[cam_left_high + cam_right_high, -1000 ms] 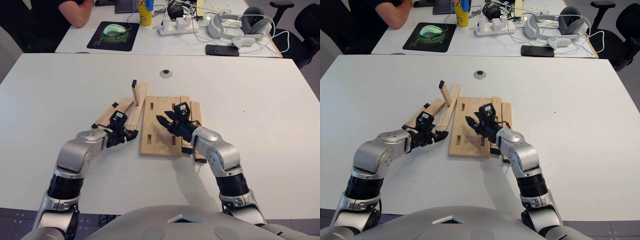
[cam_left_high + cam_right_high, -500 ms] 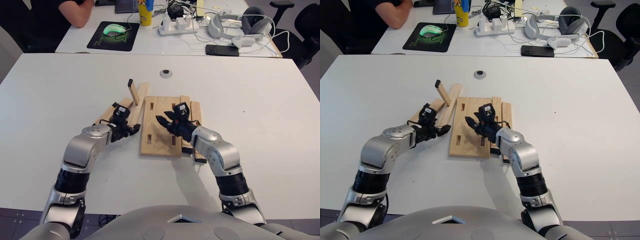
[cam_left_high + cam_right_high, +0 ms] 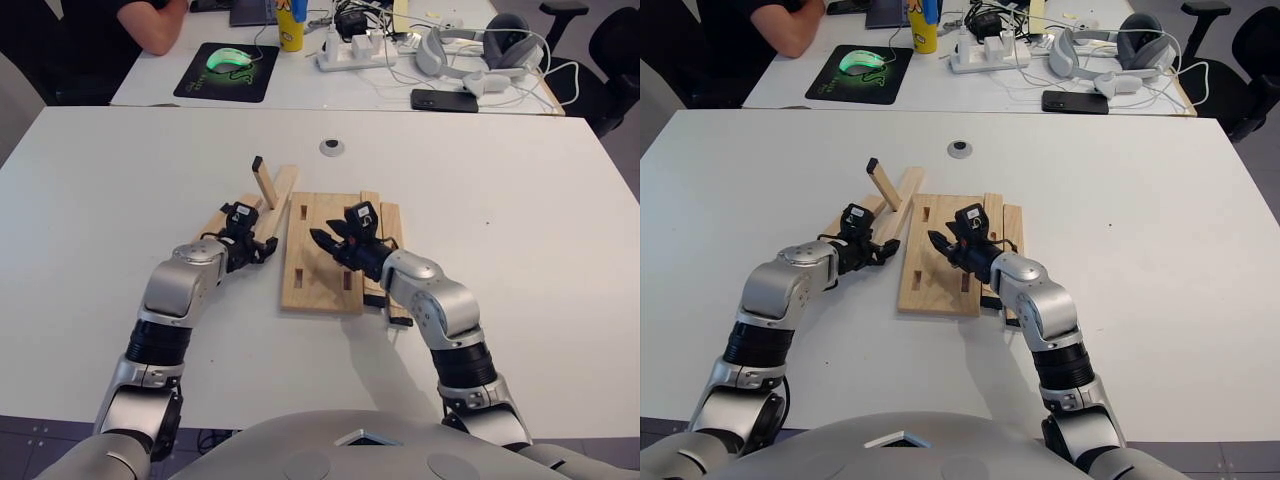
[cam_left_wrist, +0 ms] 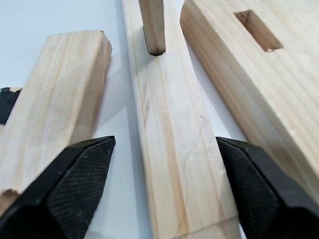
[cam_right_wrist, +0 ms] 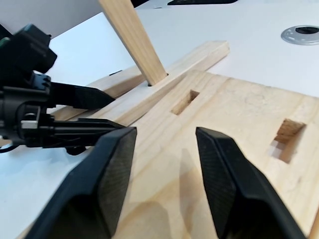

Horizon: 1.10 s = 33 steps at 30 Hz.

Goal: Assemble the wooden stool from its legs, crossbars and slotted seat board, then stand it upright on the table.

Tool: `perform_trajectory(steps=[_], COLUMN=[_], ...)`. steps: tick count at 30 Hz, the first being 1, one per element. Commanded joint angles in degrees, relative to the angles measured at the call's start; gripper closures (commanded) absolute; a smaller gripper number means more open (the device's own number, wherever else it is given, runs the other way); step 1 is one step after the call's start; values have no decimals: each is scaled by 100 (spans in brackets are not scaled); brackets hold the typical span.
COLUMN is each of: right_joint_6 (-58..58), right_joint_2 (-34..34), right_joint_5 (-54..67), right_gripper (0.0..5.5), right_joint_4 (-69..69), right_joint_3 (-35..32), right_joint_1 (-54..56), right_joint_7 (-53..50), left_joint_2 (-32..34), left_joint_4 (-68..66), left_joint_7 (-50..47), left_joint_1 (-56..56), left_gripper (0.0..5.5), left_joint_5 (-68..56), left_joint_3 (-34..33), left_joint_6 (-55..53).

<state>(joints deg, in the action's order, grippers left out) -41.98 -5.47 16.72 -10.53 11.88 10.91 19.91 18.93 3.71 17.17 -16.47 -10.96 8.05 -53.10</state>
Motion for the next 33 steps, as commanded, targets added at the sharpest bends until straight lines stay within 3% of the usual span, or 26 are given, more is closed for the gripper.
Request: perform_trajectory(steps=[1,6,18,24,33], right_joint_6=[-85,-111,-82,4,1049], right_joint_2=[10,-12,5,-6,90], right_joint_5=[14,14,9,23,-302], right_gripper=[331,331,331,331,331], right_joint_4=[-9,-9,39,63,126], right_joint_3=[21,36,14,-40,-456], right_joint_1=[52,92,179,189,483], right_joint_7=[10,41,59,85,-347], left_joint_2=[-87,-115,-148,-187,-379], left_joint_4=[-330,-426,-500,-487,28], left_joint_7=[102,175,246,225,221], left_joint_1=[-241,-234,-177,-255,-583], left_gripper=[183,183,343,343,343], left_joint_5=[66,83,63,39,-268], left_joint_3=[73,70,33,-121,-978], left_joint_6=[92,185,338,553,1778])
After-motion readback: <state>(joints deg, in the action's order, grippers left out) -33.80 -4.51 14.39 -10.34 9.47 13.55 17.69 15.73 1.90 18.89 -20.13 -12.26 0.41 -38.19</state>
